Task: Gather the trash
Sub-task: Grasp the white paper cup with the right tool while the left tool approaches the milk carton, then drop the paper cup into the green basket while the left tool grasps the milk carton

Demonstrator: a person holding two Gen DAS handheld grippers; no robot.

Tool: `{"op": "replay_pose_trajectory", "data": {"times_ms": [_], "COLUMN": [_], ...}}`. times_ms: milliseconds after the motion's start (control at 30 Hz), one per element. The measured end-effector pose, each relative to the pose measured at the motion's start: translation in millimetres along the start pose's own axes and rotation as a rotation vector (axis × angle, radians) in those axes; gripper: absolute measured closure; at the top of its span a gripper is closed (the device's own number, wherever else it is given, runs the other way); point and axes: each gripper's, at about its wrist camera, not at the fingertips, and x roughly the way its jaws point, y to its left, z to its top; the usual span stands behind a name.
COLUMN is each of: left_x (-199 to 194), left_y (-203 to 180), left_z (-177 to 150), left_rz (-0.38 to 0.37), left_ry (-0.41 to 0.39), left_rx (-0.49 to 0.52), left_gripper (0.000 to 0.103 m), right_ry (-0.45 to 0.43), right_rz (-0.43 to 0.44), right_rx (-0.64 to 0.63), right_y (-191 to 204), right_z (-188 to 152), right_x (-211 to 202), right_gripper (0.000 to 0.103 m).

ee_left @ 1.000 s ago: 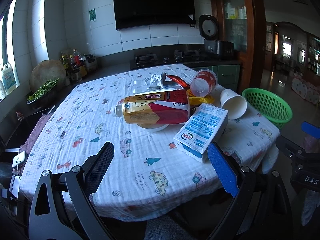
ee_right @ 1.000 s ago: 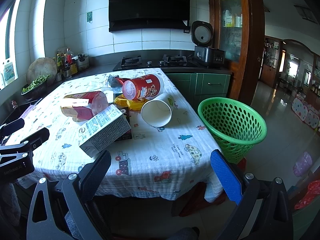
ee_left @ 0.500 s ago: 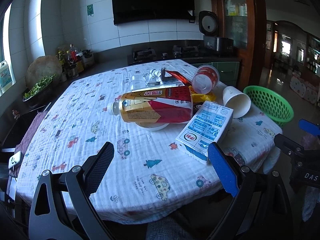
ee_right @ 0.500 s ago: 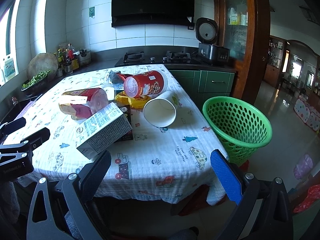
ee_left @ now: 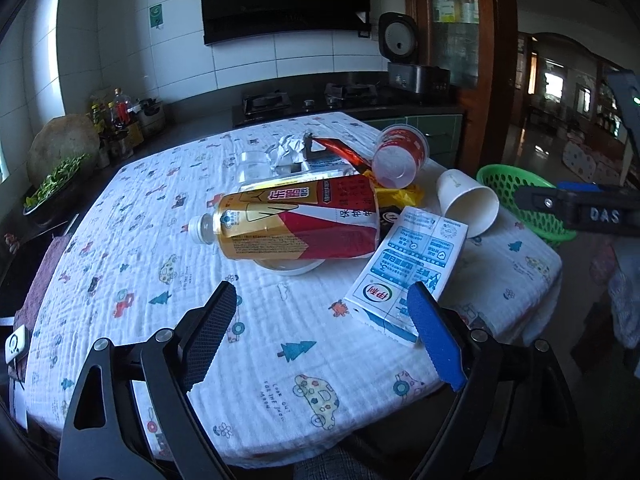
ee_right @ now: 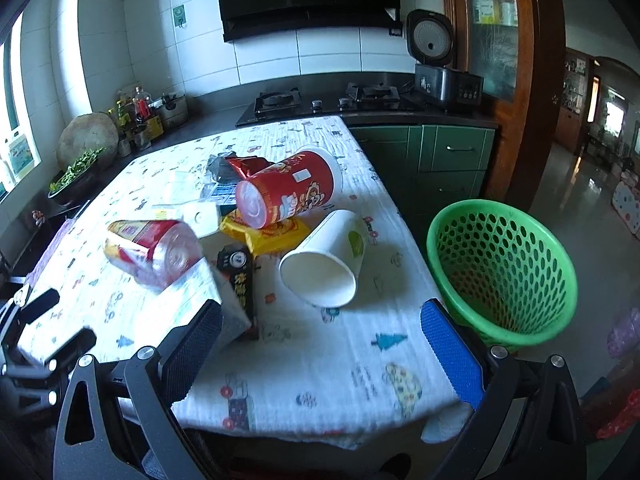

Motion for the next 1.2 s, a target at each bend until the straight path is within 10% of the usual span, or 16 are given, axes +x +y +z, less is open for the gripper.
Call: {"op": "replay_pose_trajectory", "data": {"times_ms": [833,1200], "left_x": [76.0,81.6], "left_y": [-30.7,-48.7], "left_z": [20.7,23.1], "left_rz": [-0.329,-0.400], "left_ry": [0.187,0.203], "left_rx": [0.108,0.201], "left_gripper": [0.024,0.024], "right_ry": [0.379,0.389], "right_rz": [0.147,0.219], "right_rx": [0.236,0.246], "right_y": [-43.7,-43.6], "right_z": [51.3,51.1], "right_x": [142.6,137.9], "right_gripper": [0.023,0.041]}}
